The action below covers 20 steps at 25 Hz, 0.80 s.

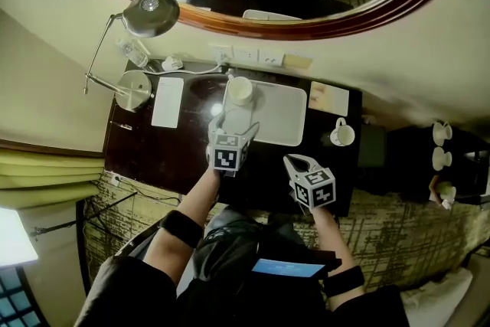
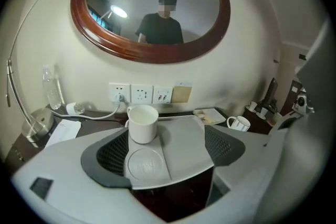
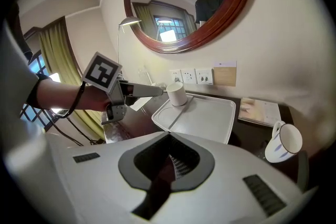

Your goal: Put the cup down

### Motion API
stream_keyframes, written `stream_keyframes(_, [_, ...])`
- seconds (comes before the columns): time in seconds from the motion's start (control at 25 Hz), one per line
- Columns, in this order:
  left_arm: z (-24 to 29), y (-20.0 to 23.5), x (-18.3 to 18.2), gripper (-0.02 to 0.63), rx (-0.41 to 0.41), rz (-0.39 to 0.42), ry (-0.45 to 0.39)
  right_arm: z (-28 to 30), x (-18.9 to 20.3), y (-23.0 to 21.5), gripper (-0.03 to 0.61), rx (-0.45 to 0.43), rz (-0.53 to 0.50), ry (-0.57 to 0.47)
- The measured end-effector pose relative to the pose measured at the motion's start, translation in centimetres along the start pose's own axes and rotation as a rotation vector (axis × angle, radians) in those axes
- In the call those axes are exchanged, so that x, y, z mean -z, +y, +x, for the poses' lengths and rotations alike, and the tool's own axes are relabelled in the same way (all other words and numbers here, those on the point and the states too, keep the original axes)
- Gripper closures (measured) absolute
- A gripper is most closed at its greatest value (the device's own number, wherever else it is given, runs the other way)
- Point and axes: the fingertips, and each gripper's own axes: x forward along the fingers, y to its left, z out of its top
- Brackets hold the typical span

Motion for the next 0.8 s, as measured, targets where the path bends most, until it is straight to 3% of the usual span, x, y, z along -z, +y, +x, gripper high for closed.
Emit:
stream_keyframes(0.2, [4.2, 2.4, -1.2, 0.105, -0.004, 0.029, 0.027, 3.2, -1.7, -0.2, 0.578, -0.008, -0.032, 0.019])
stream_keyframes(0.8, [12.2, 6.7, -0.8, 0.097, -0.024, 0.064, 0.098, 10.2, -3.0, -0.9, 0.578, 0.000, -0.006, 0.073])
